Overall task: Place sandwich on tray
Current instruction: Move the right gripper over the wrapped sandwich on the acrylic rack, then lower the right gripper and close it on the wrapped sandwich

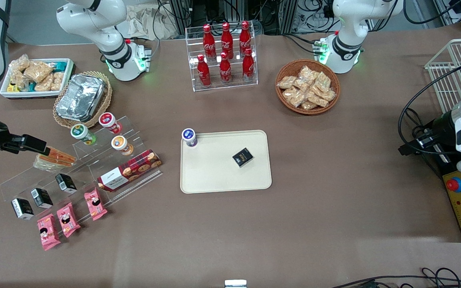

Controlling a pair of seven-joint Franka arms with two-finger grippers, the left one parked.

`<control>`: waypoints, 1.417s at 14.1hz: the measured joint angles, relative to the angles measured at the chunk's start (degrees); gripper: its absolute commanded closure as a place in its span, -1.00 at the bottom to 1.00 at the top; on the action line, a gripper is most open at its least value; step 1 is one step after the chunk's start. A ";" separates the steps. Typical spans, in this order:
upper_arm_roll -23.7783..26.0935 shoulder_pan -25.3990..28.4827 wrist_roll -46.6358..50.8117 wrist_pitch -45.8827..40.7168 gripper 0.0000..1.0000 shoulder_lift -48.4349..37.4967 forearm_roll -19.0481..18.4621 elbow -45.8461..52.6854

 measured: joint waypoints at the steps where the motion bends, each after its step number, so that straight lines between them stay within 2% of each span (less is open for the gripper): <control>1: -0.52 -0.09 0.02 -0.37 -0.99 0.00 0.00 -0.03; 6: -3.13 -1.46 0.02 -2.94 -0.99 0.00 -0.16 -0.21; 13: -3.42 -5.22 1.68 -3.04 -0.98 1.16 -0.17 -0.72; 17: -3.39 -6.34 15.67 -2.65 -0.98 2.37 -0.17 -1.74; 20: -3.27 -6.32 29.35 0.94 -0.98 2.41 -0.16 -5.08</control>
